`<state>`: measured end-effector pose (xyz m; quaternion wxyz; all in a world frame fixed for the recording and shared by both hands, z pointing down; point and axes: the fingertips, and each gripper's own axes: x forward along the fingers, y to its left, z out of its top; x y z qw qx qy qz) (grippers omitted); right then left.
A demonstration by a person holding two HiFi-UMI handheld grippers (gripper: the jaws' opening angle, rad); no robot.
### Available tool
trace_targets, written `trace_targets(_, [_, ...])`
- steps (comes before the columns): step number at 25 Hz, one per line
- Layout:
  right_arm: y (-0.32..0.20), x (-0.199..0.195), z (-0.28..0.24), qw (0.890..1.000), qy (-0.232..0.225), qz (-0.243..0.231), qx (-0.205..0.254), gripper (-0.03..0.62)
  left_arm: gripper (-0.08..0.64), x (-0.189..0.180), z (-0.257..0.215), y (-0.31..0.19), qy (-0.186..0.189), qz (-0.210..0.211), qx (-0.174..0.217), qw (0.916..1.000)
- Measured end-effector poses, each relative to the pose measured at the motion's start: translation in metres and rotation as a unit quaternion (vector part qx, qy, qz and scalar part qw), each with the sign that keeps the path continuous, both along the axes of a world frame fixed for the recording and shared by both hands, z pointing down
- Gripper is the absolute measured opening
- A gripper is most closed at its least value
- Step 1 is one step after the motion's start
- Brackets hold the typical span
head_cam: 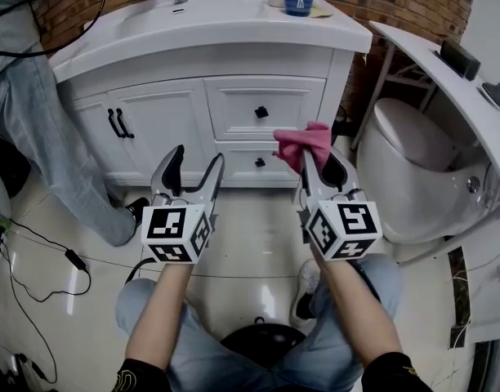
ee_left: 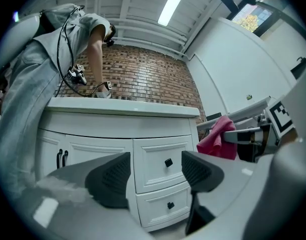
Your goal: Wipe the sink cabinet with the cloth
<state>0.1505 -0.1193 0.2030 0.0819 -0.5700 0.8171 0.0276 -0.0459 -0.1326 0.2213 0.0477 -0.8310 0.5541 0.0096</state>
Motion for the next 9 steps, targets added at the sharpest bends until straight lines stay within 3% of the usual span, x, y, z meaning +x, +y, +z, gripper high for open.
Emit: trace_targets(9, [0.007,-0.019,-0.007,1.0,-0.011,-0.021,0.008,0.075,0.321,0.02,-0.002,-0.001,0.002,0.027,0.004,0.9996])
